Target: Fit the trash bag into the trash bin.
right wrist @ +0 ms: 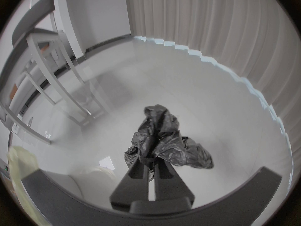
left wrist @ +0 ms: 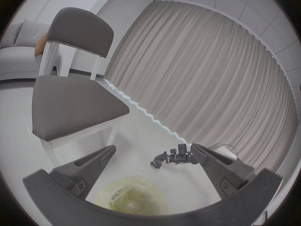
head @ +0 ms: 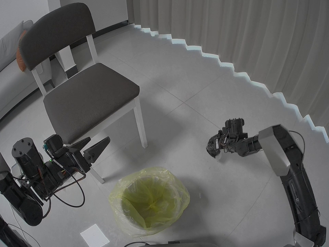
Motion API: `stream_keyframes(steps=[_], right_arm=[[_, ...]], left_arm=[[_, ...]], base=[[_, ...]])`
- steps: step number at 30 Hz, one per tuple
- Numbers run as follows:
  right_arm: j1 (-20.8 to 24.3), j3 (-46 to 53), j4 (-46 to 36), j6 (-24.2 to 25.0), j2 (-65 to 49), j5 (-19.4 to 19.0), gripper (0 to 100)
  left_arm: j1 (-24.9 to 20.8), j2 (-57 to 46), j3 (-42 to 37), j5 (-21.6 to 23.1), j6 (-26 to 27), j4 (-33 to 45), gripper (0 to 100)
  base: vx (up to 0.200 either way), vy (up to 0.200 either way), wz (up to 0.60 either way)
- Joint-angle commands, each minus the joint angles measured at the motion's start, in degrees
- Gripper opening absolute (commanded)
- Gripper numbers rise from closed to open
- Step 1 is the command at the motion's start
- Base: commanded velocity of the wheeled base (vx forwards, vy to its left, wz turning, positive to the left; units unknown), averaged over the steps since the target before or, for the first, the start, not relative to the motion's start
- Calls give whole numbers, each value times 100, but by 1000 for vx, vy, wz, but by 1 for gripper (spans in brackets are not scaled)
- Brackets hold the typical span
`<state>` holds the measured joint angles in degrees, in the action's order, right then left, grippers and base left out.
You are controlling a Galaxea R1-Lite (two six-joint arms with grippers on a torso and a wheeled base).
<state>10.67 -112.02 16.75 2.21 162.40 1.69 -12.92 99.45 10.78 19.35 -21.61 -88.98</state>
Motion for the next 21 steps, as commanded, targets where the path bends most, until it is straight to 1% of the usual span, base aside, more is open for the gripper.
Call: stream_keyframes(steps=[1,3,5,7,9,10,11,12,13,14,15,18,19,20,21], right_arm=[[533,1973,21,-1,-2942,-205,0],[911,2703,-23,8,-3804,-292,0],[1280,3178,-31,8,-4287,-292,0],[1649,3520,-23,43,-4621,-292,0],[2291,4100,4,61,-5017,-284,0],[2387,4179,13,61,-5061,-275,0],[2616,4373,21,61,-5122,-266,0],[2642,4390,21,61,-5122,-257,0],[2968,4645,48,78,-5122,-240,0],[3126,4751,74,87,-5096,-222,0],[3258,4856,92,87,-5078,-213,0],[3609,5120,92,96,-5061,-257,0],[3653,5137,92,96,-5061,-257,0],[3838,5243,100,96,-5043,-249,0],[3838,5243,100,96,-5043,-249,0]], left_arm=[[123,22,258,-230,-1,-102,100],[141,127,276,-678,-1,-102,100],[141,162,206,-845,17,-102,100],[158,180,126,-871,17,-58,100],[185,259,153,-968,26,223,100],[211,285,188,-1021,34,293,100],[238,356,285,-1240,43,522,100],[238,364,302,-1284,43,548,100],[229,479,566,-1917,43,988,100],[220,505,636,-2216,43,1199,100],[211,470,645,-2357,34,1374,100],[229,338,557,-2233,26,1480,100],[229,329,540,-2216,26,1471,100],[246,285,522,-2119,26,1480,100],[246,285,522,-2119,26,1480,100]], base=[[0,0,0],[0,0,0],[0,0,0],[0,0,0],[0,0,0],[0,0,0],[0,0,0],[0,0,0],[0,0,0],[0,0,0],[0,0,0],[0,0,0],[0,0,0],[0,0,0],[0,0,0]])
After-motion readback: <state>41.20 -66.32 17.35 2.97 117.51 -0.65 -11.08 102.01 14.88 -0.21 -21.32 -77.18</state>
